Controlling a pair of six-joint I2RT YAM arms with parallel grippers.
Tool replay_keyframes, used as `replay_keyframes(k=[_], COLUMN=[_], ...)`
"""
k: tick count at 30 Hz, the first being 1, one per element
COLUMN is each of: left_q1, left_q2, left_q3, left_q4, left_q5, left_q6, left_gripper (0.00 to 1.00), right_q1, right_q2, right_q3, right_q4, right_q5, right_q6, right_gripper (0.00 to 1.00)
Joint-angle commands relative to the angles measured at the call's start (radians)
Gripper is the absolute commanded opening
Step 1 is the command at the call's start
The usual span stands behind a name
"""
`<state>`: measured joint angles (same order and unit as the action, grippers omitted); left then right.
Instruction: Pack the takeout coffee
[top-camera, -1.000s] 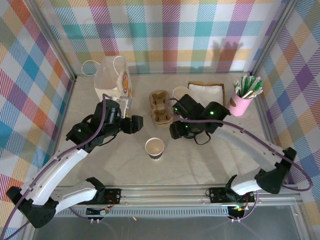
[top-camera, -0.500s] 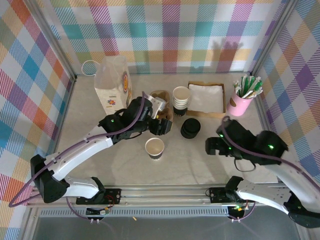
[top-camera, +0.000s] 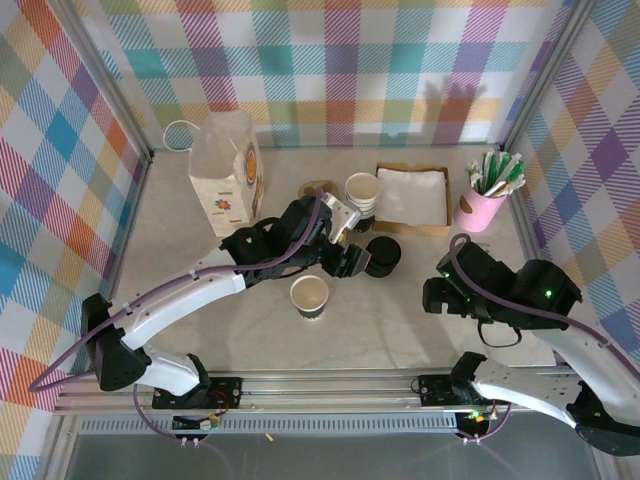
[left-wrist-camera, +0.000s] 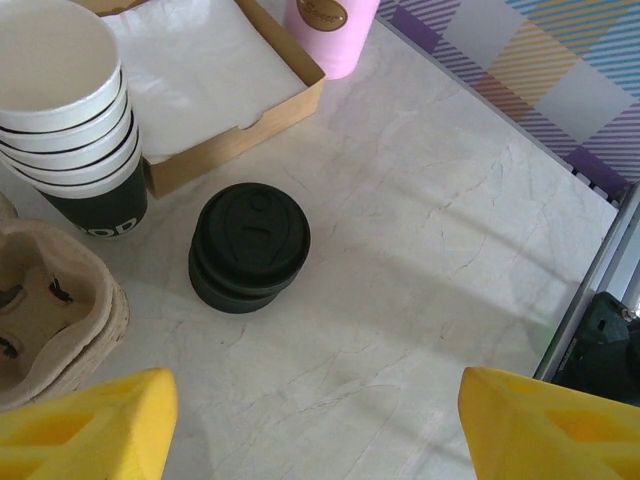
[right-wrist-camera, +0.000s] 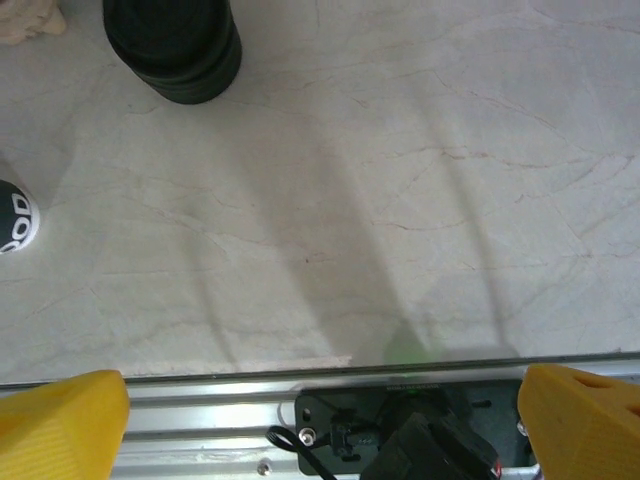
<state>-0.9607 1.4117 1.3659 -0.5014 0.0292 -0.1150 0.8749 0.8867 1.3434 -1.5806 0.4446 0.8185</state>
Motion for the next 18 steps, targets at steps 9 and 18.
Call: replay_keyframes(k=[9,18], left_q1=[-0.009,-0.009], left_q2=[-0.021,0.002], left_q3=[0.039,0.122], left_q4=[-0.111,-0.314], left_q5=[-0.095,-0.177], left_q6=[-0.025,-0.119], left_gripper=[0.75,0.74], right_q1=[-0.091,-0.206], right_q2=[0.113,0.225], right_q3=[0.045,-0.015], right_q4=[0.126,0.306], right_q5=[-0.133,-0.252], right_q6=[-0.116,-0.216], right_gripper=[0.8,0.74])
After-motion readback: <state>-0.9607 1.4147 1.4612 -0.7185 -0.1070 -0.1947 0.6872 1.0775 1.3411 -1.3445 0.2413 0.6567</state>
